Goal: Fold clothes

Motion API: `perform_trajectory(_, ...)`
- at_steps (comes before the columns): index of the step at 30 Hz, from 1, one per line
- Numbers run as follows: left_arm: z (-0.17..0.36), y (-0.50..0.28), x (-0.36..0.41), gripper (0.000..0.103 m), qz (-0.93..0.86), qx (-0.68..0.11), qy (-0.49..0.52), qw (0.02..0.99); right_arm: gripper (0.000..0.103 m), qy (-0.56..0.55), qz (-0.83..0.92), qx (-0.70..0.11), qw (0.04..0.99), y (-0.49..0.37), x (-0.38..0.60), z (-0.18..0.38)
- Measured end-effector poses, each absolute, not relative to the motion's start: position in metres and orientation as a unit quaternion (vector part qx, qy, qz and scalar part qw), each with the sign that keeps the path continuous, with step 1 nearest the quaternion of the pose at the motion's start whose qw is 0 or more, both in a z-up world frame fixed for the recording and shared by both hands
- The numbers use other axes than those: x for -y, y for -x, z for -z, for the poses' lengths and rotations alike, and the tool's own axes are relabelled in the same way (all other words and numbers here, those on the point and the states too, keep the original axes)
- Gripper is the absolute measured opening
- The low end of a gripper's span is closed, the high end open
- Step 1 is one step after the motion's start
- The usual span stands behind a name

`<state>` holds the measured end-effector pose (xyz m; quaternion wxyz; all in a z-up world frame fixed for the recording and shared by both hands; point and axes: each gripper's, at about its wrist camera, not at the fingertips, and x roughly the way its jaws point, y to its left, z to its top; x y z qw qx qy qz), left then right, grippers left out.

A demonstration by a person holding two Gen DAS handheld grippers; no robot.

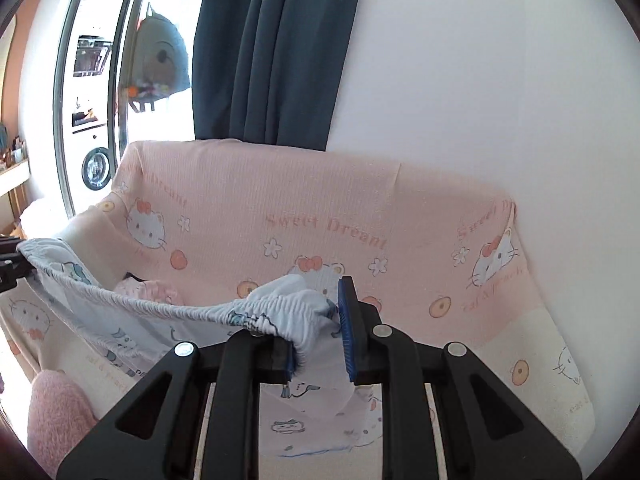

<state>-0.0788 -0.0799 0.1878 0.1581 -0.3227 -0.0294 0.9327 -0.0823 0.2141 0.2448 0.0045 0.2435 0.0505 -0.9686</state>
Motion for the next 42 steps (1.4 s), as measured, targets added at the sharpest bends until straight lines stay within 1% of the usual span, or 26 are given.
perform_trajectory(2, -0.135, 0.078, 0.083, 0.006, -0.907, 0.047, 0.389, 0.153, 0.016, -0.273, 0.961, -0.044, 0.016, 0.073, -0.212, -0.221)
perform_trajectory(3, -0.104, 0.078, 0.085, 0.006, -0.890, 0.057, 0.426, 0.150, 0.016, -0.301, 0.953, -0.040, 0.020, 0.067, -0.211, -0.195)
perform_trajectory(5, -0.043, 0.077, 0.088, 0.006, -0.852, 0.077, 0.497, 0.144, 0.016, -0.361, 0.932, -0.033, 0.030, 0.056, -0.209, -0.140)
perform_trajectory(9, 0.045, 0.066, 0.080, 0.007, -0.791, 0.087, 0.591, 0.132, 0.016, -0.512, 0.857, 0.040, 0.037, 0.037, -0.217, -0.011)
perform_trajectory(11, 0.088, 0.060, 0.075, 0.012, -0.758, 0.090, 0.634, 0.126, 0.016, -0.549, 0.833, 0.056, 0.031, 0.025, -0.218, 0.027)
perform_trajectory(13, 0.105, 0.056, 0.069, 0.018, -0.749, 0.062, 0.650, 0.109, 0.016, -0.554, 0.829, 0.063, 0.038, 0.022, -0.216, 0.035)
perform_trajectory(14, 0.107, 0.056, 0.066, 0.022, -0.751, 0.046, 0.651, 0.106, 0.016, -0.556, 0.827, 0.067, 0.042, 0.020, -0.215, 0.039)
perform_trajectory(17, 0.104, 0.054, 0.057, 0.028, -0.760, -0.001, 0.641, 0.108, 0.016, -0.539, 0.839, 0.049, 0.044, 0.026, -0.208, 0.028)
perform_trajectory(18, 0.100, 0.054, 0.055, 0.031, -0.763, -0.013, 0.635, 0.117, 0.016, -0.536, 0.842, 0.048, 0.047, 0.028, -0.206, 0.025)
perform_trajectory(19, 0.096, 0.054, 0.052, 0.035, -0.767, -0.025, 0.628, 0.127, 0.016, -0.533, 0.843, 0.049, 0.051, 0.030, -0.205, 0.021)
perform_trajectory(20, 0.092, 0.053, 0.049, 0.037, -0.771, -0.034, 0.620, 0.139, 0.016, -0.529, 0.845, 0.050, 0.054, 0.032, -0.204, 0.018)
perform_trajectory(25, 0.076, 0.048, 0.028, 0.039, -0.782, -0.079, 0.585, 0.200, 0.017, -0.516, 0.852, 0.051, 0.071, 0.038, -0.196, 0.003)
perform_trajectory(29, 0.082, 0.049, 0.000, 0.039, -0.782, -0.125, 0.572, 0.214, 0.017, -0.503, 0.859, 0.055, 0.079, 0.039, -0.191, -0.009)
perform_trajectory(30, 0.082, 0.051, -0.005, 0.036, -0.786, -0.132, 0.567, 0.209, 0.017, -0.501, 0.860, 0.054, 0.081, 0.040, -0.190, -0.012)
perform_trajectory(31, 0.080, 0.052, -0.008, 0.007, -0.792, -0.137, 0.560, 0.202, 0.017, -0.499, 0.861, 0.053, 0.082, 0.040, -0.190, -0.014)
perform_trajectory(32, 0.076, 0.054, -0.010, 0.004, -0.800, -0.137, 0.551, 0.191, 0.018, -0.498, 0.862, 0.045, 0.080, 0.039, -0.189, -0.014)
perform_trajectory(37, 0.027, 0.068, 0.025, 0.004, -0.847, -0.058, 0.511, 0.136, 0.020, -0.527, 0.847, 0.017, 0.073, 0.036, -0.191, 0.007)
perform_trajectory(39, 0.006, 0.068, 0.041, 0.004, -0.856, -0.036, 0.500, 0.128, 0.021, -0.549, 0.832, 0.009, 0.079, 0.034, -0.190, 0.023)
perform_trajectory(40, -0.004, 0.066, 0.047, 0.004, -0.862, -0.028, 0.491, 0.123, 0.023, -0.559, 0.825, 0.006, 0.084, 0.033, -0.189, 0.031)
perform_trajectory(42, -0.020, 0.061, 0.056, 0.004, -0.873, -0.024, 0.474, 0.111, 0.024, -0.574, 0.813, -0.011, 0.099, 0.030, -0.179, 0.043)
